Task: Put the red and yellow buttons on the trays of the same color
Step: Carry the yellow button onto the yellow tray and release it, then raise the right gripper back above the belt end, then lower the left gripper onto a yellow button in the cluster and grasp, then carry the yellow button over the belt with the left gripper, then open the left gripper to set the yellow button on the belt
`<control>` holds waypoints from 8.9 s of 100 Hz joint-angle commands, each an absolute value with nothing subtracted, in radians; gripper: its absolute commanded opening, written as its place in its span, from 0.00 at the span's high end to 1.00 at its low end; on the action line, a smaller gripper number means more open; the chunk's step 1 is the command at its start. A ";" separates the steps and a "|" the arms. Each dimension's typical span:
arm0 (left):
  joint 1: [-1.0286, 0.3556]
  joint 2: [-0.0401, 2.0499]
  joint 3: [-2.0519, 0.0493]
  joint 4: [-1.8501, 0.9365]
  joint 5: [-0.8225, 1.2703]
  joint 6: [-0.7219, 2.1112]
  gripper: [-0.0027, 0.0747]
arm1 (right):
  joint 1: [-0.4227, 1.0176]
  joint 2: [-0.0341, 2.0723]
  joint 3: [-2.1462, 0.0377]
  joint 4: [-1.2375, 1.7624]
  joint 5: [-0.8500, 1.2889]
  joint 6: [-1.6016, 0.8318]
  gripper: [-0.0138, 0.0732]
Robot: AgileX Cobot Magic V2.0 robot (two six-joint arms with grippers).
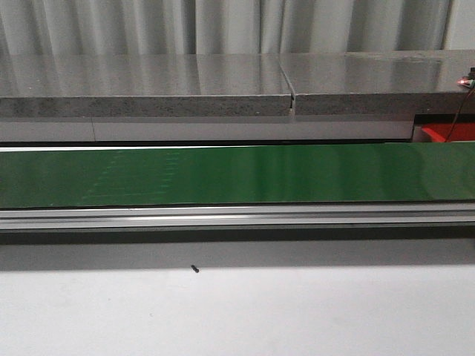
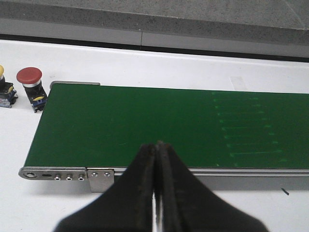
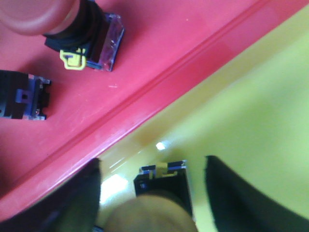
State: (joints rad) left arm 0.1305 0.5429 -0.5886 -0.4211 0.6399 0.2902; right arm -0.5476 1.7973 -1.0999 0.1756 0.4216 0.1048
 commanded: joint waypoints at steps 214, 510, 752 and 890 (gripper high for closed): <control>0.122 0.546 -0.615 -0.448 0.580 0.290 0.99 | -0.058 0.469 -0.637 -0.011 0.654 0.076 0.92; 0.460 1.648 -1.464 -0.105 0.827 -0.235 0.24 | -0.058 0.470 -0.637 -0.011 0.654 0.076 0.92; 0.413 1.655 -1.463 -0.110 0.725 -0.199 0.84 | -0.058 0.470 -0.637 -0.011 0.654 0.076 0.92; 0.236 1.550 -1.229 -0.247 0.736 -0.134 0.23 | -0.058 0.470 -0.637 -0.011 0.654 0.076 0.92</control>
State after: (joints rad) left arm 0.2423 1.5998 -1.2083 -0.2254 0.7775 -0.1366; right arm -0.0600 0.4661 -0.6132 0.0000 0.7218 0.0776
